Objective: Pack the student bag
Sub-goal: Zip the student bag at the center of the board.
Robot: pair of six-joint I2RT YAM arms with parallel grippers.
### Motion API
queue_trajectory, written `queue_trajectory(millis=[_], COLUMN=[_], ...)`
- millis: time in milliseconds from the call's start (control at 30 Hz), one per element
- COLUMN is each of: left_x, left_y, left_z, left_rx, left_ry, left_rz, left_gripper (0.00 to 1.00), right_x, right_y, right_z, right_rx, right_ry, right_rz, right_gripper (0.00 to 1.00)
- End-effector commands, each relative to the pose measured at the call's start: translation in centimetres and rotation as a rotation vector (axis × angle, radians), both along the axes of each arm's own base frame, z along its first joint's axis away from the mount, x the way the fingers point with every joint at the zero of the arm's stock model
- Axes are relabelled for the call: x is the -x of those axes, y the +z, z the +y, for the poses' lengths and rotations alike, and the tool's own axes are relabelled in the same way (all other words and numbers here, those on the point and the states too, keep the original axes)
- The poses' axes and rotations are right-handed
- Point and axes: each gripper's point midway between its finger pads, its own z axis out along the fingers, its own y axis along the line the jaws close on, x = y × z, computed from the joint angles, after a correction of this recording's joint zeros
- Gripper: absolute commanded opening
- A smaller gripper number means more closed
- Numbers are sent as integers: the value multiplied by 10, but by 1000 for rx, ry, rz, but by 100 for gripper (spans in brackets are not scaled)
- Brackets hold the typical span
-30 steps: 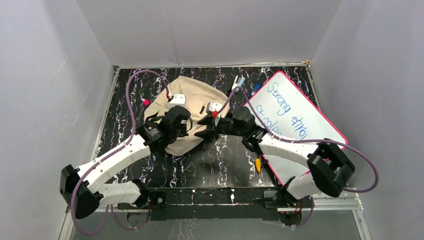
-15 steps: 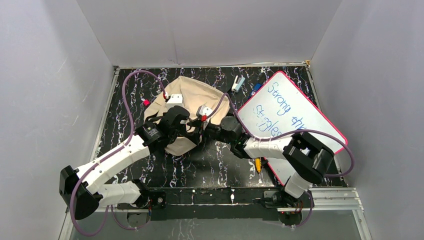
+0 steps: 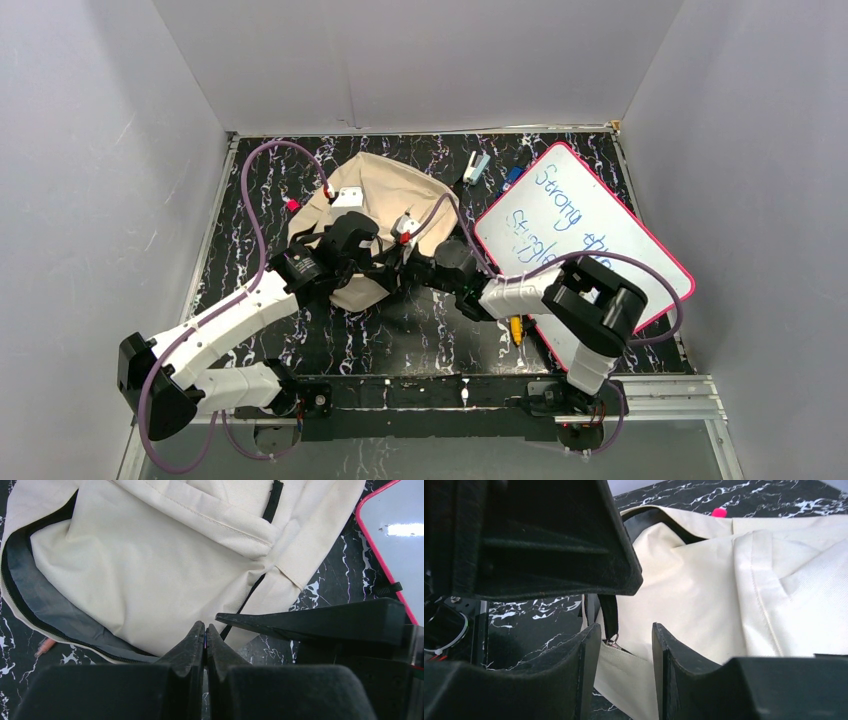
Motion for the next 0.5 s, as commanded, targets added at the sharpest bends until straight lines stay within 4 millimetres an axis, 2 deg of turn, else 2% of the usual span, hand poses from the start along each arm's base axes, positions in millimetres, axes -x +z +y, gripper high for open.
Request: queue_trajectory(millis=[0,267,467], left_x=[-2,0,2], left_y=[14,11,8], left_z=[7,7,9], left_rx=[19,29,40], left_ry=[36,39,50], left_rz=[-42,-34,-32], left_gripper=[0,0,0], right_x=[-1,-4,-2], right_y=[22,22,26], right_z=[10,12,11], right_rx=[-90,-121,-138], right_ry=[0,-17,-10], right_rz=[-27,-20,-32], right_gripper=[49,27,6])
